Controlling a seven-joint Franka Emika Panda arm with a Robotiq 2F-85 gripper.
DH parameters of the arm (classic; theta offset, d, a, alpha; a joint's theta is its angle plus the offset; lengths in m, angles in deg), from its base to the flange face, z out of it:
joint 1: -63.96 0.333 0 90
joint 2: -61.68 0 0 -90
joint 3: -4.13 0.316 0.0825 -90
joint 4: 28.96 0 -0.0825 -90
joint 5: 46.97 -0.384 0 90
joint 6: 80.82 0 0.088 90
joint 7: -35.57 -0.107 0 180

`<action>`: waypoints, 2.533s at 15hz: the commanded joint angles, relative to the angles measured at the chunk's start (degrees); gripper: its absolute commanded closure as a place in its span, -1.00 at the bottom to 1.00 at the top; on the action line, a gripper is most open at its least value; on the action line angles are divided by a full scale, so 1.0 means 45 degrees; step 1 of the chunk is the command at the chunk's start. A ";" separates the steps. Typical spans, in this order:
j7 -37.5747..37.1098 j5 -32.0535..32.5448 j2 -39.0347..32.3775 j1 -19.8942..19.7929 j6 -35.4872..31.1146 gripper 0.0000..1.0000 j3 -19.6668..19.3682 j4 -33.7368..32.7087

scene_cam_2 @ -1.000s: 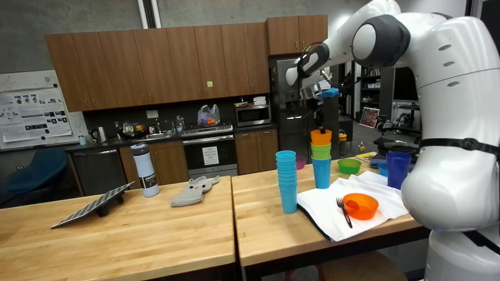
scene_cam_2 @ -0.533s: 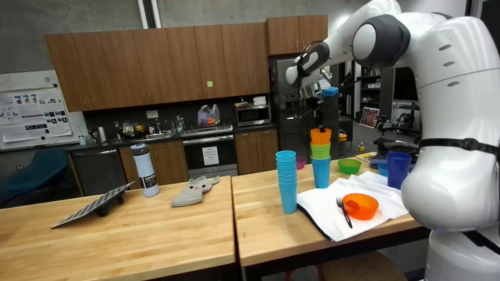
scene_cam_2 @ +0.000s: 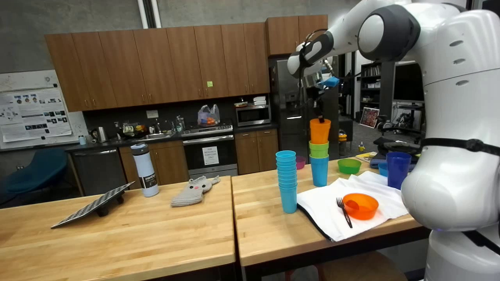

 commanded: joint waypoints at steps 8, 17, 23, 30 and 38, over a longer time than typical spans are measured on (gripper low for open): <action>0.0716 -0.0087 0.1164 0.0015 -0.0684 0.98 -0.0067 0.0173; 0.0592 -0.0192 0.2500 -0.0150 -0.1494 0.98 -0.0429 0.0643; -0.0152 -0.0271 0.2993 -0.0514 -0.1400 0.98 -0.1118 0.0878; -0.1061 -0.1238 0.3134 -0.1155 -0.1547 0.98 -0.1945 0.2321; -0.0720 -0.3092 0.2208 -0.1469 -0.1238 0.98 -0.2191 0.3566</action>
